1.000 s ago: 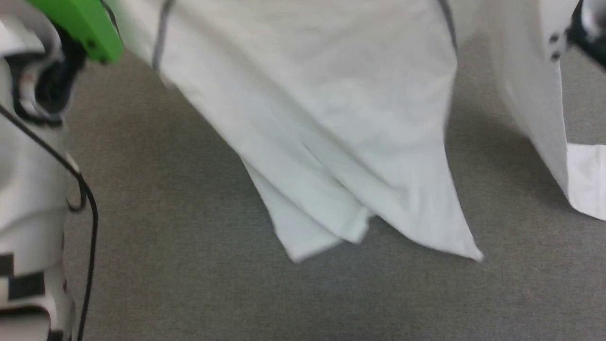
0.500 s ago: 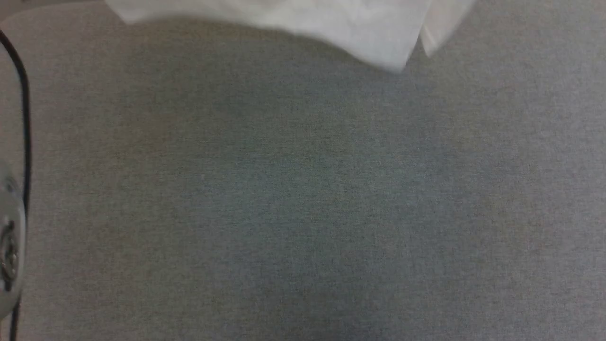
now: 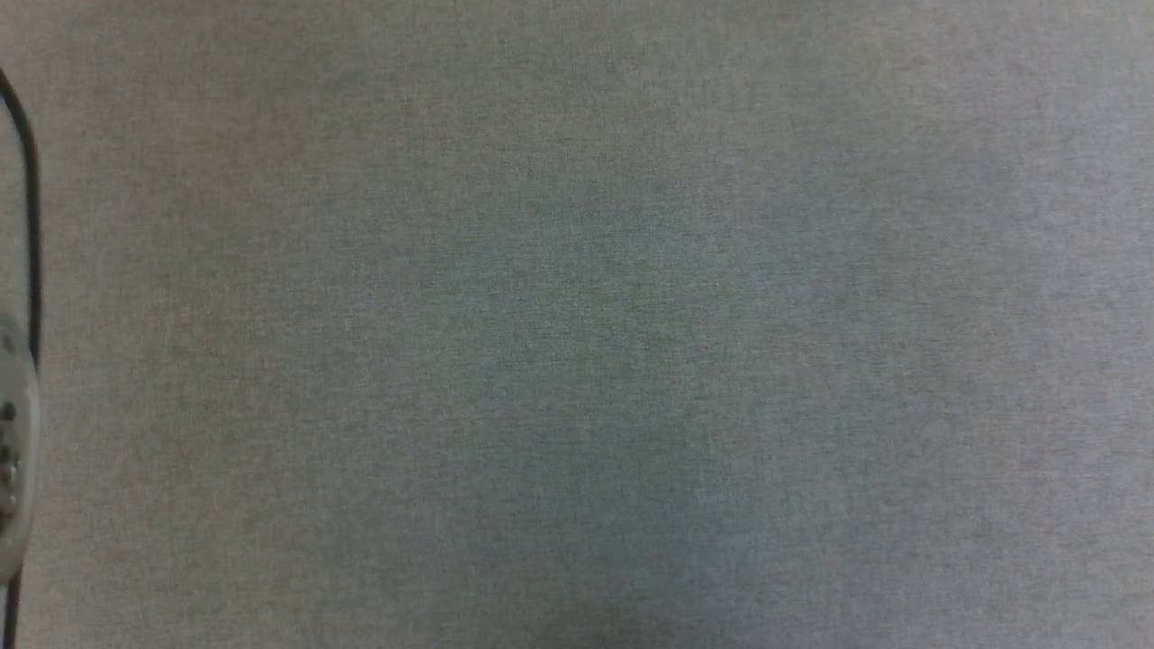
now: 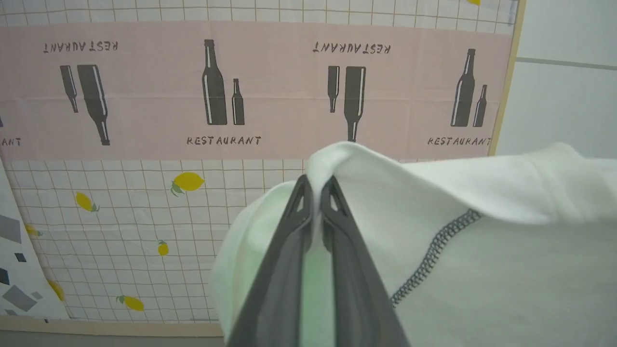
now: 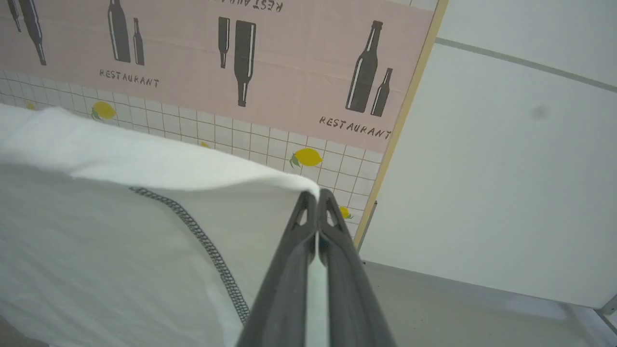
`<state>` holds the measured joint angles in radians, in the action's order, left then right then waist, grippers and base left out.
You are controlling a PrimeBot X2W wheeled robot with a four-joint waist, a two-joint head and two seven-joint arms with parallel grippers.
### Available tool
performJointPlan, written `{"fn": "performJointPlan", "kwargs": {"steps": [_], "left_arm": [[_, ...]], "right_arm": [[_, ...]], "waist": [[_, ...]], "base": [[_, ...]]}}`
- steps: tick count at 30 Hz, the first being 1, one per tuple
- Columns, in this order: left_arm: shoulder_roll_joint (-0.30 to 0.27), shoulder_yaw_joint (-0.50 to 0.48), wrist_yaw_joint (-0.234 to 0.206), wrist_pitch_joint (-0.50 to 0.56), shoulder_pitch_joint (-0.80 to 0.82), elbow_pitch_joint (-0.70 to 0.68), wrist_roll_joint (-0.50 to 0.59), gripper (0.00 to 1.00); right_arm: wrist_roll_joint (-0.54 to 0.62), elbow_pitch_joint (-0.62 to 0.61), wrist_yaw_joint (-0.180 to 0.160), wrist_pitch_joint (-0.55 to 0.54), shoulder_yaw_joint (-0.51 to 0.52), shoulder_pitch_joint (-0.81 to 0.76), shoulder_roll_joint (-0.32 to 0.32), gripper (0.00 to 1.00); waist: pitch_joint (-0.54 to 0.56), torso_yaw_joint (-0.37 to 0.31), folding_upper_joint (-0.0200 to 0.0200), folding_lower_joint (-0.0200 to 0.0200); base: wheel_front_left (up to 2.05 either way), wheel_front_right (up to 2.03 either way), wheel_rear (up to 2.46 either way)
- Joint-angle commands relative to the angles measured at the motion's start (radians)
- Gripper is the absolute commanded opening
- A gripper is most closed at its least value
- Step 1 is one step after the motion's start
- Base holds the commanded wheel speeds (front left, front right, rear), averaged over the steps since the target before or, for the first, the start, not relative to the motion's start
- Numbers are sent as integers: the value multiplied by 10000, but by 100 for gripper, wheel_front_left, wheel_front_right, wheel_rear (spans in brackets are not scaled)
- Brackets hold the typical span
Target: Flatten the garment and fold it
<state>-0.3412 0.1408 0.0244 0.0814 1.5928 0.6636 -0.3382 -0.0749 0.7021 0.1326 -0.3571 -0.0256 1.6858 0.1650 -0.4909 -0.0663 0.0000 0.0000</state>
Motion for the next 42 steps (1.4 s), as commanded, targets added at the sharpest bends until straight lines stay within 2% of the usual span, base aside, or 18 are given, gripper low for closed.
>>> {"fn": "performJointPlan", "kwargs": {"steps": [1,4,7,11,15,17,20,25,33,42], "left_arm": [[-2,-20,151,-133,-273,102,-89,0],[2,221,590,-252,-878,245,-233,0],[-67,432,843,-362,-1705,83,-448,0],[-184,617,971,-541,-3446,-744,-848,0],[-168,537,973,-541,-5971,-2171,-1496,0],[-138,574,846,-380,-7554,-3037,-1702,0],[-191,873,432,-96,-10148,-4331,-1626,0],[-168,1686,-147,550,-13332,-5556,-1378,0],[-125,1751,-1086,1759,-15639,-6025,-1909,0],[-518,1686,-1972,3801,-16939,-6443,-2464,0]], "right_arm": [[-333,44,-19,136,-203,-373,46,0],[-1276,-254,-19,383,-869,-1162,328,0],[-2236,-903,-19,630,-1271,-2269,669,0],[-3383,-2252,-19,748,-1678,-4555,1226,0],[-4222,-3766,-19,597,-1677,-7389,1615,0],[-4453,-4475,-19,418,-1575,-8871,1694,0],[-4632,-5454,-19,-1,-1221,-11055,1620,0],[-4401,-6478,-19,-939,-469,-13877,1419,0],[-3651,-7284,-19,-2952,10,-16574,1229,0],[-3521,-8145,-19,-5267,156,-18186,1159,0]], "waist": [[-40,90,0,0],[69,206,0,0],[359,309,0,0],[1016,495,0,0],[1771,615,0,0],[2114,659,0,0],[2552,695,0,0],[3033,841,0,0],[3644,923,0,0],[4007,965,0,0]], "base": [[0,0,0],[0,0,0],[0,0,0],[0,0,0],[0,0,0],[0,0,0],[0,0,0],[0,0,0],[0,0,0],[0,0,0]]}}
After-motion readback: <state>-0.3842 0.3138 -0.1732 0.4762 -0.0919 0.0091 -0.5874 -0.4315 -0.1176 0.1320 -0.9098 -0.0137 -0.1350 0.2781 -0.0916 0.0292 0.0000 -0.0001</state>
